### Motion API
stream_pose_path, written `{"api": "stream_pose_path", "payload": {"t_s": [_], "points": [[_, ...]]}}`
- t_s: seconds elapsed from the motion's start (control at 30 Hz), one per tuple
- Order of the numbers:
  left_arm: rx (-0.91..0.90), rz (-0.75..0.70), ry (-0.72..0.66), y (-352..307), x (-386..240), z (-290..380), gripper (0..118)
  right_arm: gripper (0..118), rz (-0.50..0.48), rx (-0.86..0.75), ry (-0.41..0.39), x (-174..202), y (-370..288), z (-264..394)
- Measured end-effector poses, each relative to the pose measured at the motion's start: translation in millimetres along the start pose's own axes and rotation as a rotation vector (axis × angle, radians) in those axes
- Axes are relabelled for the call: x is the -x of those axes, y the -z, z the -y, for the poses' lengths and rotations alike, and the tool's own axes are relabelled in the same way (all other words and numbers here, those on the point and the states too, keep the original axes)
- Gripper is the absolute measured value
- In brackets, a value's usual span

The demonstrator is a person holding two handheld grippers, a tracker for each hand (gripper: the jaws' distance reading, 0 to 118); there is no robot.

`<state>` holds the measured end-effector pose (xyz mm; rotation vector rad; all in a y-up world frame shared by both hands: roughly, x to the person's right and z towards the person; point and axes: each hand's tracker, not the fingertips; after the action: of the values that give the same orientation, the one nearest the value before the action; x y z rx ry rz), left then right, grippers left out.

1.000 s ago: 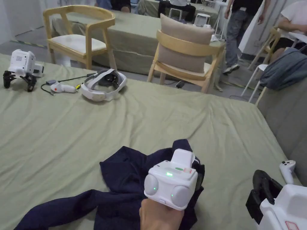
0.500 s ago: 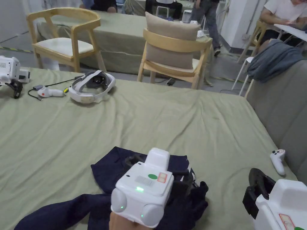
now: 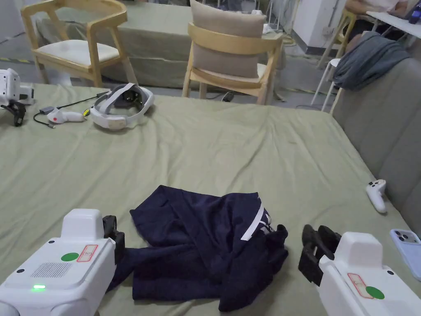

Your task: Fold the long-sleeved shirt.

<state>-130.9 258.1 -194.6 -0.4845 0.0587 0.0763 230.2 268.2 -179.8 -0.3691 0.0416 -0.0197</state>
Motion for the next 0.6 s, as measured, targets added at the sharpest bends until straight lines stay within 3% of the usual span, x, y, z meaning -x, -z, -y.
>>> {"api": "stream_pose_path", "payload": {"t_s": [0.07,0.1,0.13,0.3,0.37,0.4,0.47,0.5,0.57,0.6], "points": [[0.003,0.007,-0.006,2.3,1.1,-1.4,4,92,-0.02,0.077,-0.009,2.6,9.7,6.9],[0.004,0.009,-0.004,4.1,0.2,-2.4,4,118,-0.037,0.129,-0.009,6.4,19.3,15.5],[0.006,0.008,0.002,7.0,-0.9,-2.9,4,116,-0.064,0.107,0.004,7.2,22.6,24.3],[0.031,0.019,0.003,26.4,-4.8,3.4,4,117,-0.122,0.333,0.0,48.7,62.0,86.2],[0.051,0.028,0.0,37.2,-5.9,8.6,4,110,-0.162,0.405,0.054,65.5,82.4,104.9],[0.06,0.031,0.001,43.1,-6.2,11.2,4,82,-0.183,0.416,0.05,70.5,87.9,112.4],[0.097,0.037,0.001,56.2,-5.1,15.4,4,3,-0.14,0.431,-0.001,77.2,94.2,119.1],[0.106,0.038,-0.005,62.9,-3.2,17.2,4,4,-0.077,0.431,-0.005,76.4,93.9,119.9],[0.147,0.046,-0.001,81.2,2.3,17.3,7,3,-0.183,0.411,0.131,60.7,89.6,115.6],[0.171,0.05,-0.001,91.6,5.6,15.5,28,3,-0.171,0.405,0.123,57.0,87.9,112.2]]}}
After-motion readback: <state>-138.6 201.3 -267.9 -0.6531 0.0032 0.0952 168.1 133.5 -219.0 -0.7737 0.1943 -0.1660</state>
